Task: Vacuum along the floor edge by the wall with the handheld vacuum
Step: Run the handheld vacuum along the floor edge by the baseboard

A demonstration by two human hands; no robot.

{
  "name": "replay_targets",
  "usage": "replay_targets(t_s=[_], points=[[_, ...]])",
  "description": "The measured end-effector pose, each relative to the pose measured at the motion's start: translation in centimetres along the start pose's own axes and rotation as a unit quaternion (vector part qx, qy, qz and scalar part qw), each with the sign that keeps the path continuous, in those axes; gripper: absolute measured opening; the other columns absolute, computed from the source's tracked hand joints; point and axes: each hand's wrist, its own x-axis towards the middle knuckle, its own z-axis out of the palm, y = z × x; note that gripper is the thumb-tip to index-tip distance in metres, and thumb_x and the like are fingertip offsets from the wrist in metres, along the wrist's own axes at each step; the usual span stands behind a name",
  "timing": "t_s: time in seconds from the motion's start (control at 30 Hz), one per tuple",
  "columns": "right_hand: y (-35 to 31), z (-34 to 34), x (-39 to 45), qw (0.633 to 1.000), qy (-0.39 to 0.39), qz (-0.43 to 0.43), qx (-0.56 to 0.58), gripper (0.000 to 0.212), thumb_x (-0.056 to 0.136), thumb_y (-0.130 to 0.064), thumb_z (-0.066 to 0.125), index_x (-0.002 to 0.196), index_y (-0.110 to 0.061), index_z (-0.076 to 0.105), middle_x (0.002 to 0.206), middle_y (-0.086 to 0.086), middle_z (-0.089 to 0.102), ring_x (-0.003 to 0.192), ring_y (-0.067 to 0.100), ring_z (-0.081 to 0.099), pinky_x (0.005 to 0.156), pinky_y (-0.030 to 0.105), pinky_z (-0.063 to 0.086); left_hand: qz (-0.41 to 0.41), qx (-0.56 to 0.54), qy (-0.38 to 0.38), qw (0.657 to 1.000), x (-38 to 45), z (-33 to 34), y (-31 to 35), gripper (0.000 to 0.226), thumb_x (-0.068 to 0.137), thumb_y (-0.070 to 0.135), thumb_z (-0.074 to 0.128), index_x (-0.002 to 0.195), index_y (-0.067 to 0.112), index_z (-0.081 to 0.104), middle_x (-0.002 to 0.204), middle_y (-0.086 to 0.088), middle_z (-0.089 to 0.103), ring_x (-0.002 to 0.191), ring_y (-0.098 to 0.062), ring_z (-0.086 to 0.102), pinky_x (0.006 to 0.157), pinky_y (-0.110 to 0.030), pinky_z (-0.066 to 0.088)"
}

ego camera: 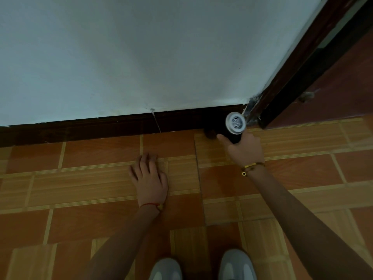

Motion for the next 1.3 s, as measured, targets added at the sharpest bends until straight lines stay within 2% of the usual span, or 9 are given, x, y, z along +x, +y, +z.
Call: replay_targets(t_s=[0.13, 0.3, 0.37, 0.6, 0.7, 0.83, 0.97, 1.1, 1.3], points=[[1.9, -1.5, 0.1, 0.999, 0.042, 0.026, 0.002, 0.054, 0.077, -0.056, 0.068, 0.095, -0.006, 0.059, 0.076, 0.003, 0.059, 0.082, 0.030, 0.066, 0.061, 0.026, 0.039, 0.000, 0.002, 0.001, 1.000, 0.0, 0.0, 0.0, 0.052, 0.090, 0.030, 0.035, 0.138, 0.013, 0.045, 0.145, -0.013, 0.041, 0.137, -0.036, 0.034, 0.116, -0.063, 0.016], [0.9, -0.5, -0.1, 1.000, -0.017, 0.002, -0.009, 0.056, 0.077, -0.061, 0.065, 0.103, -0.012, 0.060, 0.077, -0.002, 0.059, 0.074, 0.015, 0.056, 0.051, 0.019, 0.031, -0.002, 0.000, 0.000, 1.000, 0.0, -0.1, 0.1, 0.053, 0.089, 0.031, 0.034, 0.138, 0.014, 0.044, 0.146, -0.013, 0.041, 0.135, -0.036, 0.034, 0.116, -0.063, 0.016], [1.1, -0.7, 0.1, 1.000, 0.003, 0.014, -0.010, 0.058, 0.077, -0.061, 0.065, 0.104, -0.010, 0.059, 0.080, 0.003, 0.063, 0.080, 0.021, 0.061, 0.061, 0.023, 0.036, -0.002, -0.002, 0.000, 1.000, -0.1, -0.2, 0.2, 0.053, 0.089, 0.031, 0.034, 0.139, 0.014, 0.044, 0.146, -0.013, 0.041, 0.137, -0.035, 0.032, 0.117, -0.062, 0.015], [3.4, -3.1, 0.9, 0.995, 0.058, 0.077, -0.037, 0.070, 0.079, -0.060, 0.064, 0.113, 0.000, 0.056, 0.091, 0.017, 0.067, 0.090, 0.037, 0.065, 0.065, 0.035, 0.049, -0.001, -0.006, 0.003, 1.000, -0.1, 0.0, 0.1, 0.052, 0.088, 0.029, 0.035, 0.138, 0.015, 0.043, 0.146, -0.012, 0.040, 0.136, -0.035, 0.034, 0.117, -0.062, 0.015], [1.9, -2.3, 0.1, 0.998, 0.043, 0.038, -0.026, 0.058, 0.079, -0.058, 0.066, 0.104, -0.007, 0.055, 0.082, 0.008, 0.063, 0.086, 0.033, 0.066, 0.059, 0.027, 0.046, 0.000, -0.006, 0.006, 1.000, 0.0, 0.1, -0.1, 0.051, 0.089, 0.030, 0.035, 0.138, 0.016, 0.042, 0.146, -0.011, 0.039, 0.137, -0.035, 0.034, 0.116, -0.062, 0.015], [0.0, -0.6, -0.4, 1.000, -0.016, -0.002, -0.010, 0.063, 0.077, -0.062, 0.064, 0.120, -0.017, 0.054, 0.099, 0.006, 0.069, 0.094, 0.028, 0.064, 0.074, 0.038, 0.054, -0.001, -0.009, 0.007, 1.000, -0.1, 0.2, -0.1, 0.052, 0.089, 0.030, 0.035, 0.138, 0.017, 0.042, 0.146, -0.011, 0.039, 0.136, -0.035, 0.034, 0.116, -0.062, 0.016], [1.9, -1.8, 0.4, 0.999, 0.022, 0.034, -0.005, 0.062, 0.078, -0.060, 0.065, 0.112, -0.009, 0.058, 0.095, 0.011, 0.068, 0.092, 0.031, 0.065, 0.066, 0.030, 0.043, 0.001, -0.007, 0.010, 1.000, 0.0, 0.2, -0.1, 0.051, 0.088, 0.030, 0.036, 0.137, 0.016, 0.043, 0.145, -0.011, 0.040, 0.135, -0.036, 0.036, 0.116, -0.062, 0.017], [4.2, -3.6, 0.8, 0.994, 0.055, 0.088, -0.024, 0.071, 0.078, -0.062, 0.063, 0.112, 0.000, 0.055, 0.093, 0.018, 0.066, 0.091, 0.037, 0.064, 0.068, 0.038, 0.050, 0.001, -0.001, 0.011, 1.000, 0.0, 0.2, -0.1, 0.051, 0.089, 0.030, 0.036, 0.137, 0.015, 0.044, 0.145, -0.012, 0.041, 0.136, -0.035, 0.034, 0.115, -0.062, 0.018], [1.1, -1.2, -0.4, 1.000, -0.001, 0.017, -0.006, 0.064, 0.077, -0.060, 0.066, 0.113, -0.008, 0.057, 0.087, 0.006, 0.066, 0.082, 0.025, 0.064, 0.061, 0.025, 0.041, -0.003, -0.007, 0.001, 1.000, -0.1, 0.0, 0.1, 0.052, 0.089, 0.030, 0.035, 0.138, 0.015, 0.044, 0.147, -0.012, 0.040, 0.137, -0.036, 0.034, 0.116, -0.062, 0.015]])
